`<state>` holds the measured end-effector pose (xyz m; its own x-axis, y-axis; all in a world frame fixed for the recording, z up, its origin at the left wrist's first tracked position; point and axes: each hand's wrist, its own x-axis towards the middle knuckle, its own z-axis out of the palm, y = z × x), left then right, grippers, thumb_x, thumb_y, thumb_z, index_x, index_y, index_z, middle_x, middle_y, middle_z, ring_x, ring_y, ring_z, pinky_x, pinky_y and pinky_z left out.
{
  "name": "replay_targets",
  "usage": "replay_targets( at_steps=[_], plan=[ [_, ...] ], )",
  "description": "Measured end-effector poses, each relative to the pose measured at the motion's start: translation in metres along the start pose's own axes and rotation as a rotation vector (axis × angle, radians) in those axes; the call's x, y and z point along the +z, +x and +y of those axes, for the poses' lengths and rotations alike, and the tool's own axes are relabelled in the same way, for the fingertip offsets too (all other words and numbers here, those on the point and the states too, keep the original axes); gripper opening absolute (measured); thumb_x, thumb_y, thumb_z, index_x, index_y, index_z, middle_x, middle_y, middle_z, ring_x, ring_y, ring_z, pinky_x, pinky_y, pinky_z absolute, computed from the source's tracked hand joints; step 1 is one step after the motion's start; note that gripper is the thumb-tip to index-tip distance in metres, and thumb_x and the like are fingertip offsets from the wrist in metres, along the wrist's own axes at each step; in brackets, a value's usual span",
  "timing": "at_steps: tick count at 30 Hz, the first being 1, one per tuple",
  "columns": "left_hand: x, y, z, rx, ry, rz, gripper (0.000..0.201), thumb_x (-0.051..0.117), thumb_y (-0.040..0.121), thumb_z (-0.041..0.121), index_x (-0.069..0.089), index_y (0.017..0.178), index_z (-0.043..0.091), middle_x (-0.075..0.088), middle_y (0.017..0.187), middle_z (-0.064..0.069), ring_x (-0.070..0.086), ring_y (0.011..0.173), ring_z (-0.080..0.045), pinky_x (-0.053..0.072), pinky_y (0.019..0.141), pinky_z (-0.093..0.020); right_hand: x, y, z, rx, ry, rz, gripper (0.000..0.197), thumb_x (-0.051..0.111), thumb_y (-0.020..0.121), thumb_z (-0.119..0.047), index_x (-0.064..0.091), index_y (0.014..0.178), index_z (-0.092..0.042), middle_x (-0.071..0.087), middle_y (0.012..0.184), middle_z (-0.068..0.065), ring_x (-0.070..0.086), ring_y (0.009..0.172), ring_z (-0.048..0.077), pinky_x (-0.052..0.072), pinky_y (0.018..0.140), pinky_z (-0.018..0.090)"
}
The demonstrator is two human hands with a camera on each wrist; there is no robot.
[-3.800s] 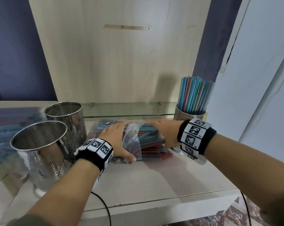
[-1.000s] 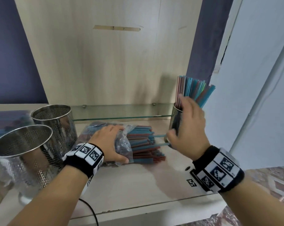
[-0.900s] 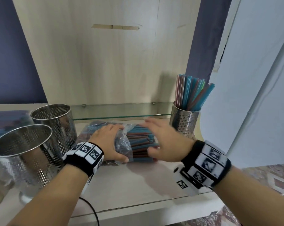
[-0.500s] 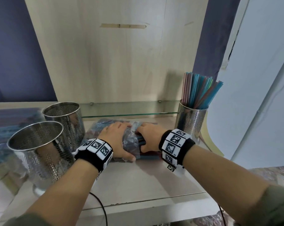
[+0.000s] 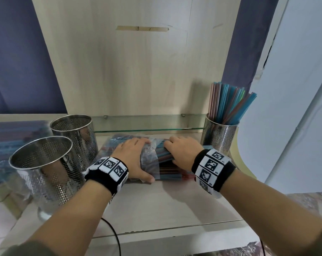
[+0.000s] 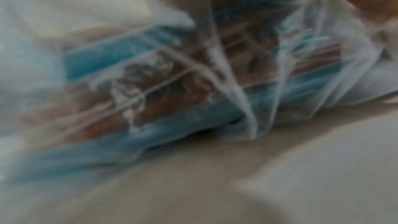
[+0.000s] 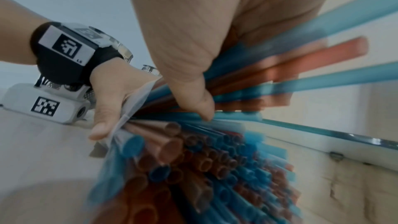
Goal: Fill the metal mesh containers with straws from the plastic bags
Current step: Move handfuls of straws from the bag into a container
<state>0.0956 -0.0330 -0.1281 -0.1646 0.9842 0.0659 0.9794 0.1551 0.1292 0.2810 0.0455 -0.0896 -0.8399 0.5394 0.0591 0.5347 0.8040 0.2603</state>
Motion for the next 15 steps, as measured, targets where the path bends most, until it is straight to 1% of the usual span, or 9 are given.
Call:
replay_targets(
  at_steps=[1, 2, 4, 5, 8, 10, 13, 15],
  plan=[
    [0.000, 0.000, 0.000, 0.000, 0.005, -0.002, 0.124, 0.078, 0.040, 0.077, 0.024, 0.144, 0.035, 0.038, 0.145, 0.005, 0.037, 0.134, -0.021, 0.031, 0.113, -0.043, 0.001, -0.002, 0.001, 0.010, -0.040, 0.012, 0.043, 0.053, 0.096, -0.023, 0.041, 0.136, -0.016, 0.049, 0.135, 0.007, 0.049, 0.122, 0.028, 0.042, 0.095, 0.040],
    [0.000, 0.000, 0.000, -0.002, 0.011, -0.004, 0.125, 0.078, 0.041, 0.076, 0.024, 0.144, 0.035, 0.037, 0.146, 0.004, 0.037, 0.135, -0.021, 0.031, 0.114, -0.043, 0.002, -0.004, 0.000, 0.037, -0.086, 0.021, 0.041, 0.050, 0.097, -0.022, 0.040, 0.136, -0.016, 0.048, 0.135, 0.007, 0.046, 0.124, 0.029, 0.040, 0.098, 0.041],
    [0.001, 0.000, 0.000, -0.005, 0.023, -0.005, 0.126, 0.078, 0.040, 0.077, 0.023, 0.145, 0.034, 0.036, 0.147, 0.004, 0.036, 0.136, -0.022, 0.030, 0.114, -0.043, 0.002, -0.006, -0.003, 0.114, -0.159, 0.025, 0.039, 0.047, 0.098, -0.022, 0.042, 0.135, -0.012, 0.047, 0.134, 0.010, 0.044, 0.123, 0.030, 0.038, 0.099, 0.042],
    [0.002, 0.000, 0.001, -0.005, 0.029, -0.005, 0.127, 0.078, 0.040, 0.077, 0.023, 0.146, 0.033, 0.036, 0.148, 0.003, 0.036, 0.136, -0.022, 0.030, 0.114, -0.043, 0.002, -0.005, -0.007, 0.134, -0.161, 0.023, 0.040, 0.049, 0.096, -0.023, 0.043, 0.134, -0.011, 0.047, 0.134, 0.011, 0.044, 0.123, 0.030, 0.038, 0.098, 0.042],
    [0.004, 0.002, 0.002, -0.010, 0.045, -0.009, 0.131, 0.077, 0.038, 0.079, 0.022, 0.147, 0.032, 0.035, 0.148, 0.003, 0.035, 0.137, -0.022, 0.029, 0.115, -0.042, 0.008, 0.004, -0.021, 0.067, -0.026, -0.021, 0.050, 0.058, 0.090, -0.023, 0.041, 0.136, -0.011, 0.045, 0.136, 0.012, 0.045, 0.125, 0.030, 0.040, 0.100, 0.041],
    [0.005, 0.002, 0.003, -0.013, 0.058, -0.015, 0.131, 0.077, 0.038, 0.079, 0.021, 0.147, 0.032, 0.035, 0.149, 0.002, 0.034, 0.137, -0.022, 0.029, 0.115, -0.043, 0.011, 0.011, -0.029, 0.031, 0.057, -0.049, 0.050, 0.058, 0.091, -0.021, 0.040, 0.137, -0.010, 0.045, 0.138, 0.013, 0.045, 0.127, 0.030, 0.042, 0.101, 0.041],
    [0.004, 0.002, 0.003, -0.013, 0.057, -0.015, 0.130, 0.078, 0.039, 0.078, 0.022, 0.147, 0.032, 0.035, 0.149, 0.002, 0.034, 0.137, -0.022, 0.029, 0.115, -0.043, 0.012, 0.014, -0.029, 0.016, 0.023, -0.017, 0.049, 0.054, 0.095, -0.021, 0.039, 0.140, -0.010, 0.043, 0.141, 0.012, 0.043, 0.130, 0.030, 0.040, 0.102, 0.041],
    [0.004, 0.001, 0.003, -0.008, 0.048, -0.007, 0.128, 0.077, 0.039, 0.079, 0.024, 0.145, 0.033, 0.036, 0.147, 0.003, 0.035, 0.136, -0.021, 0.029, 0.115, -0.043, 0.012, 0.013, -0.023, 0.005, -0.022, 0.027, 0.045, 0.051, 0.096, -0.021, 0.041, 0.139, -0.011, 0.046, 0.139, 0.010, 0.046, 0.127, 0.029, 0.039, 0.100, 0.040]
  ],
)
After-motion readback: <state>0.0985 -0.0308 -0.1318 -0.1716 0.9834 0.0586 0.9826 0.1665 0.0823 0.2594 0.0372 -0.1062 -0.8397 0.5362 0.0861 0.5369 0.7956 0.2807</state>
